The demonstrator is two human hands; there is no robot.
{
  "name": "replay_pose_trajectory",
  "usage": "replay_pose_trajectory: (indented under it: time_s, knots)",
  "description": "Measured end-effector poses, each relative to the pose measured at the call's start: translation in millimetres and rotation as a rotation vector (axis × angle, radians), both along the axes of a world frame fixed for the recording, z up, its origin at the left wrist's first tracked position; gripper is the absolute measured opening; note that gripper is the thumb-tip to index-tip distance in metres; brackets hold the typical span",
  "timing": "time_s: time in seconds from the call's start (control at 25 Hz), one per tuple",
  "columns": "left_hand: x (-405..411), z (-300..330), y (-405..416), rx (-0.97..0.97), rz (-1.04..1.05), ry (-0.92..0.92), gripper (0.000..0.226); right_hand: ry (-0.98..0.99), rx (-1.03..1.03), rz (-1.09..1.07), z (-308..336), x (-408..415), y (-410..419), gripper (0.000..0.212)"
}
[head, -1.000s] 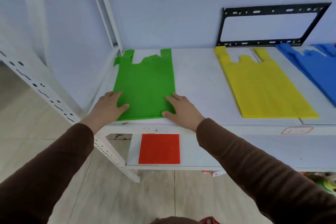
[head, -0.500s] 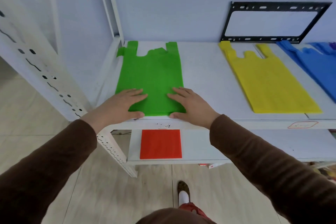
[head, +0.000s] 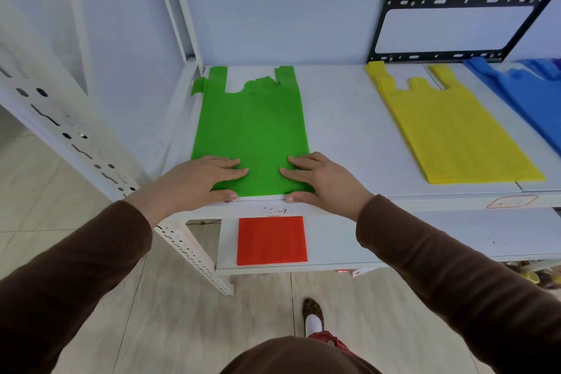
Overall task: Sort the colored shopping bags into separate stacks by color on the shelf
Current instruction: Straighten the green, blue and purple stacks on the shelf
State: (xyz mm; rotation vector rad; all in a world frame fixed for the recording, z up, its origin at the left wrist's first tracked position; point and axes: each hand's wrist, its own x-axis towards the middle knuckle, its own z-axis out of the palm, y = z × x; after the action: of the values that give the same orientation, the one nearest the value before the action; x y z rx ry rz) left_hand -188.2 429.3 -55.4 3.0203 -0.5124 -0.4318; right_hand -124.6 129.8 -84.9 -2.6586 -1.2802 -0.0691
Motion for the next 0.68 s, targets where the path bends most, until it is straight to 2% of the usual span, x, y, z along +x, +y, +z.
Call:
replay_pose_trajectory:
  time_s: [0.16, 0.44, 0.68]
  knots:
    - [-3.1, -1.0, 5.5, 0.008, -0.025, 0.023, 0.06, 0.026, 0.065, 0.003, -2.8, -1.5, -1.0, 0.06]
    - [-2.4, -1.0, 12.8, 0.008, -0.049, 0.02, 0.052, 0.0, 0.038, 0.0, -0.6, 3.6, -0.1, 0.051]
    - [3.1, 6.5, 7.3, -0.068, 0.026, 0.046, 0.052, 0.112, 0.109, -0.043, 5.4, 12.8, 2.9, 0.047]
